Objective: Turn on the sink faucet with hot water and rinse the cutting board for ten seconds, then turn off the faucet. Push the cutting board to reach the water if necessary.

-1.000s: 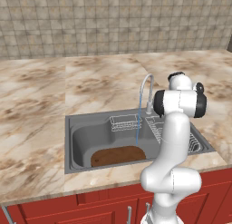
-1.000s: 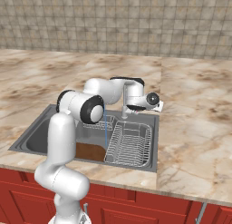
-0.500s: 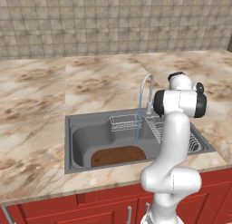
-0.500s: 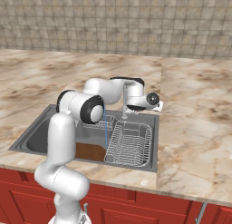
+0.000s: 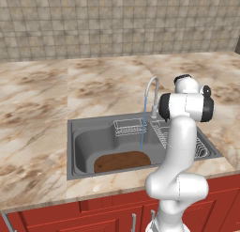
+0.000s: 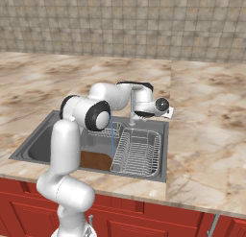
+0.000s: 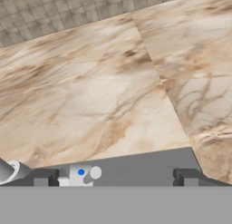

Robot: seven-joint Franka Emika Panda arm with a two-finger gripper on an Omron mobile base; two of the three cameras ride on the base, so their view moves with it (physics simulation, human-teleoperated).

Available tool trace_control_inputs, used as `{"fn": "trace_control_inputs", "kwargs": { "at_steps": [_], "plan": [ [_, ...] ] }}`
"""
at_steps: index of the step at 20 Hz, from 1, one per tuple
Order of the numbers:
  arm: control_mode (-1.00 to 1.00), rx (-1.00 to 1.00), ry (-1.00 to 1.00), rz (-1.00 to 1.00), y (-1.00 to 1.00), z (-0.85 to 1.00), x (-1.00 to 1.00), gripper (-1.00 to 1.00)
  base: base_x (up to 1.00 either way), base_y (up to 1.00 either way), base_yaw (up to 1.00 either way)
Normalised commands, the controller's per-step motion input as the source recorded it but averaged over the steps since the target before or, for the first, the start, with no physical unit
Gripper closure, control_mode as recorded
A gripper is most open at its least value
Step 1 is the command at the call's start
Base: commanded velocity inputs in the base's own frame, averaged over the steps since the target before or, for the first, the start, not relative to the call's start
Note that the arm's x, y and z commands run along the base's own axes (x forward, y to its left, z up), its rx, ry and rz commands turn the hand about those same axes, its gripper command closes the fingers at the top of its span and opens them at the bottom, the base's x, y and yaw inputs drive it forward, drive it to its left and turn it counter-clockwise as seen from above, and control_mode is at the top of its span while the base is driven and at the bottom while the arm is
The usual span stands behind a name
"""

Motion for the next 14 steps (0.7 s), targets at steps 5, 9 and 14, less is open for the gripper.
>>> {"fn": "trace_control_inputs", "kwargs": {
  "at_steps": [5, 9, 14],
  "plan": [
    [-1.00, 0.00, 0.00, 0.00, -0.21, 0.00, 0.00, -1.00, 0.00, 0.00, 0.00],
    [-1.00, 0.00, 0.00, 0.00, -0.21, 0.00, 0.00, -1.00, 0.00, 0.00, 0.00],
    [-1.00, 0.00, 0.00, 0.00, -0.20, 0.00, 0.00, -1.00, 0.00, 0.00, 0.00]
  ]
}}
